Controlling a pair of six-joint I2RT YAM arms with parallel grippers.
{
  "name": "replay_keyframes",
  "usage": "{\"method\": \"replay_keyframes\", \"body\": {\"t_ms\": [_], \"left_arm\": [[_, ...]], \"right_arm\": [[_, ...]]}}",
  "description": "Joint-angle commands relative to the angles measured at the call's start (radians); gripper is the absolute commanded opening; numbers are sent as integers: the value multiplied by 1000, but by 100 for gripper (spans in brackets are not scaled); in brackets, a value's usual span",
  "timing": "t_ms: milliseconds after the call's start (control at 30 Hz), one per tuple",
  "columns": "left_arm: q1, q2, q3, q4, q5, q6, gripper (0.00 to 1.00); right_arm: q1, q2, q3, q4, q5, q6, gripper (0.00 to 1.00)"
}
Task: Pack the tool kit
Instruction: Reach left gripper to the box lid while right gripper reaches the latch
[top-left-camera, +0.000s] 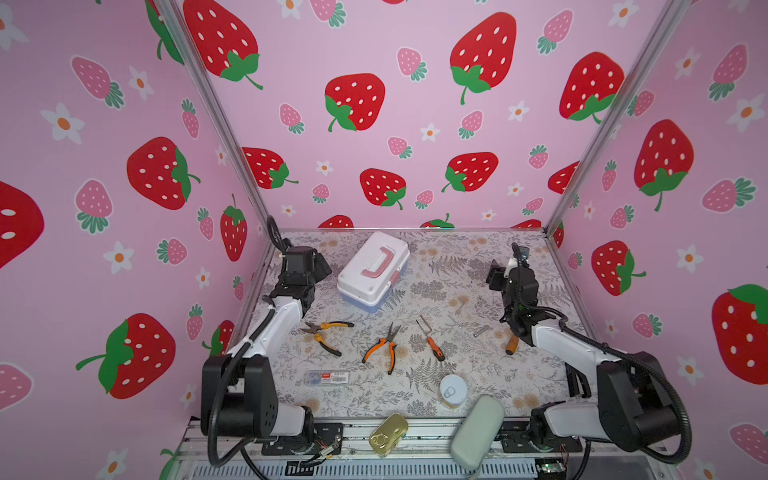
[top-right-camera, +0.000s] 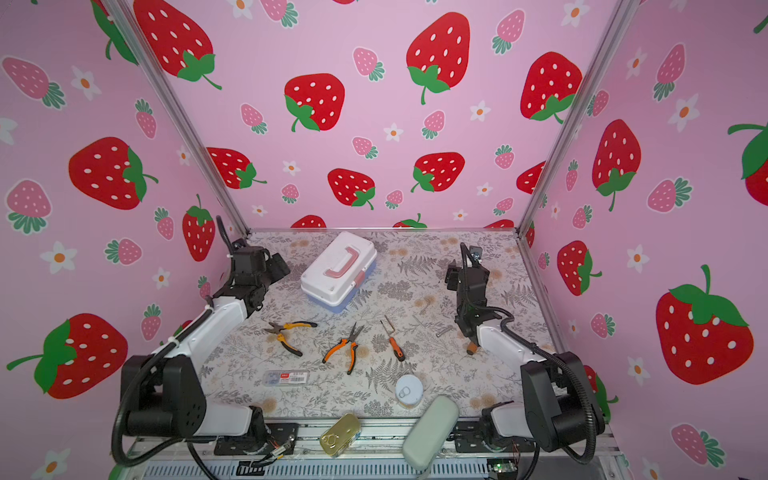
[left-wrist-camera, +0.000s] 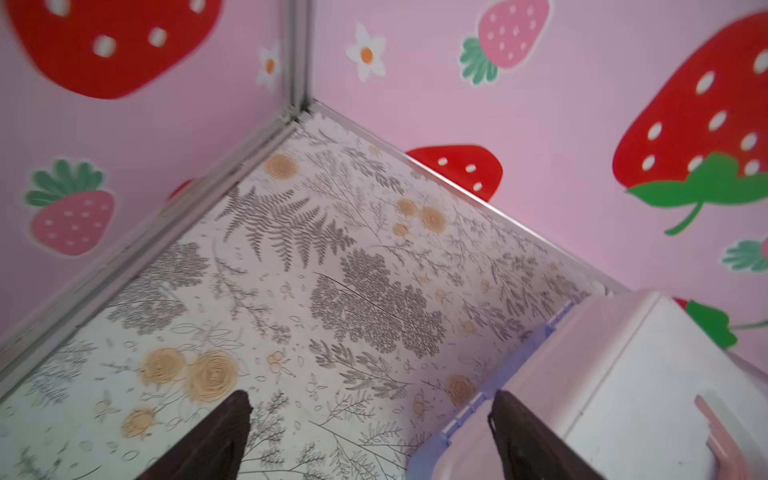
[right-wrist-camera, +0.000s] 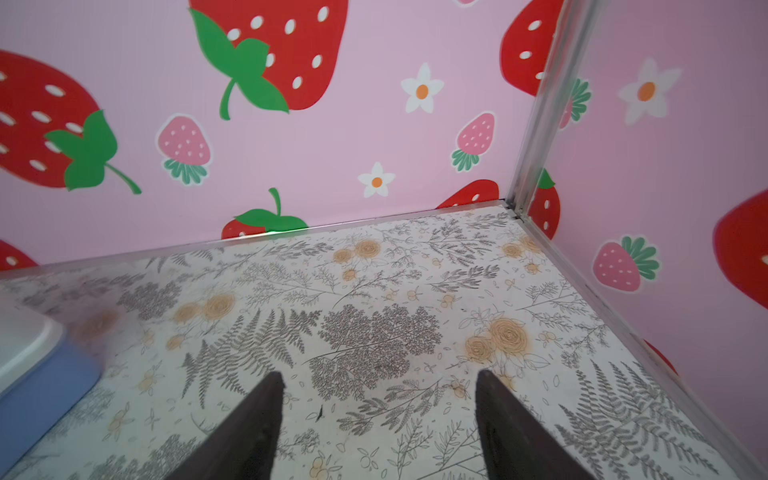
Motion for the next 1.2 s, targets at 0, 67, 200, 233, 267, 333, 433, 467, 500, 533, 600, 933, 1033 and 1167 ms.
{"method": "replay_keyframes", "body": {"t_ms": [0,67,200,233,267,333,433,467,500,533,600,933,1033,1167], "left_arm": [[-16,107,137,-87,189,95,93],[-16,144,147,-78,241,109,94],[-13,164,140,-43,341,129,97],[-12,175,148,-36,387,132,98],[-9,192,160,-37,434,137,99],[1,229,187,-42,522,124,98],[13,260,185,11,630,78,98],[13,262,180,21,640,75,98],[14,262,180,21,644,73,99],[12,264,179,24,655,65,99],[12,273,179,38,700,49,100],[-124,291,255,-87,705,133,99],[-165,308,287,-136,689,154,99],[-225,310,325,-215,544,209,99]], "right_arm": [[8,47,47,-86,-224,151,67],[22,99,86,-75,-330,201,67],[53,232,181,-71,-448,316,70],[59,273,207,-55,-489,337,70],[64,317,239,-38,-529,361,69],[75,400,289,11,-607,411,69],[98,507,334,132,-692,497,68],[107,538,351,156,-707,522,69],[112,565,371,167,-719,539,69],[119,597,395,176,-737,554,70],[127,644,430,185,-771,575,71],[129,668,430,229,-854,614,73],[127,643,405,235,-853,602,74],[110,630,387,230,-860,596,74]]}}
